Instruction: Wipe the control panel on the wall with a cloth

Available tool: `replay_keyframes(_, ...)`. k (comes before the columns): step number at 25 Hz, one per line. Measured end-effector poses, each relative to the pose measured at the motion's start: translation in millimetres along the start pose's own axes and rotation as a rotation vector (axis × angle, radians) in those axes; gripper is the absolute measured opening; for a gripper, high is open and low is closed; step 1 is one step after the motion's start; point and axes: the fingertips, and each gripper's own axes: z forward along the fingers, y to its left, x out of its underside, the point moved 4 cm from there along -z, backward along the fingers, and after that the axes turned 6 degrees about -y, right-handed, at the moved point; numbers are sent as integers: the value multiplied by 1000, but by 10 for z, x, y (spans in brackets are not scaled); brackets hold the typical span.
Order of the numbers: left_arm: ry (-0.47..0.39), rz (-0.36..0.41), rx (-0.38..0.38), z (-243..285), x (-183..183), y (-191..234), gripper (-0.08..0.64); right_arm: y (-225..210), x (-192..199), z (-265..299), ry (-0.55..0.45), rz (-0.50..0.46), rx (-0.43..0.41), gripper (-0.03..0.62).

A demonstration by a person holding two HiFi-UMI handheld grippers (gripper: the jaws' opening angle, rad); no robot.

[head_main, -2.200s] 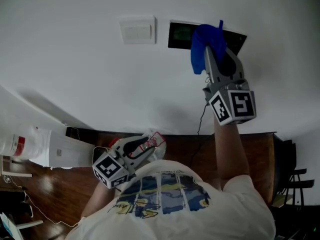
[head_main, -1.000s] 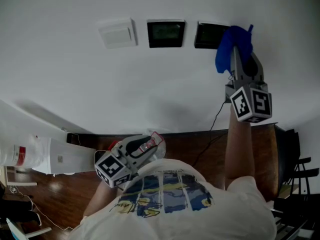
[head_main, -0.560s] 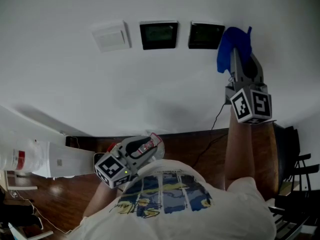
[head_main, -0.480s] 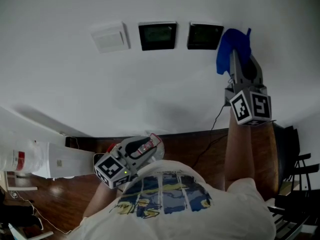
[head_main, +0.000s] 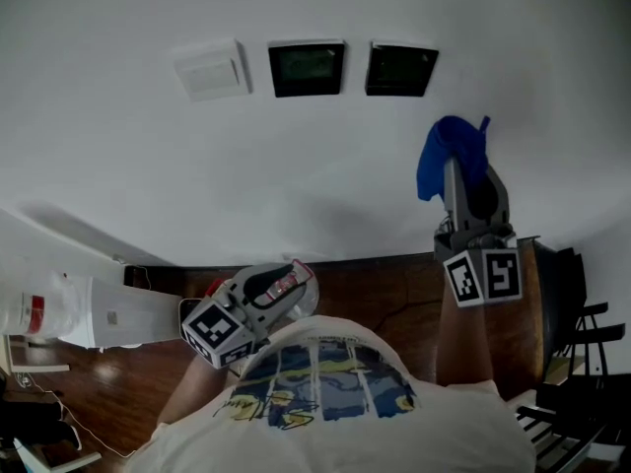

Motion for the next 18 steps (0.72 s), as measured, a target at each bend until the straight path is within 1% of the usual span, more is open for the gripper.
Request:
replay_keyframes(4, -8, 5, -10, 2, -3, 16, 120, 104, 86, -386, 57, 26, -10, 97)
replay_keyframes(8, -32, 6, -34, 56, -88, 46, 120, 158, 105, -637, 76, 47, -11, 97)
replay_keyframes(14, -68, 11, -87, 83, -181, 83, 120, 315, 174, -793, 108, 68, -62, 97)
replay_keyframes(18, -49, 30, -110, 50, -154, 137, 120, 332, 203, -836, 113, 78, -67, 97)
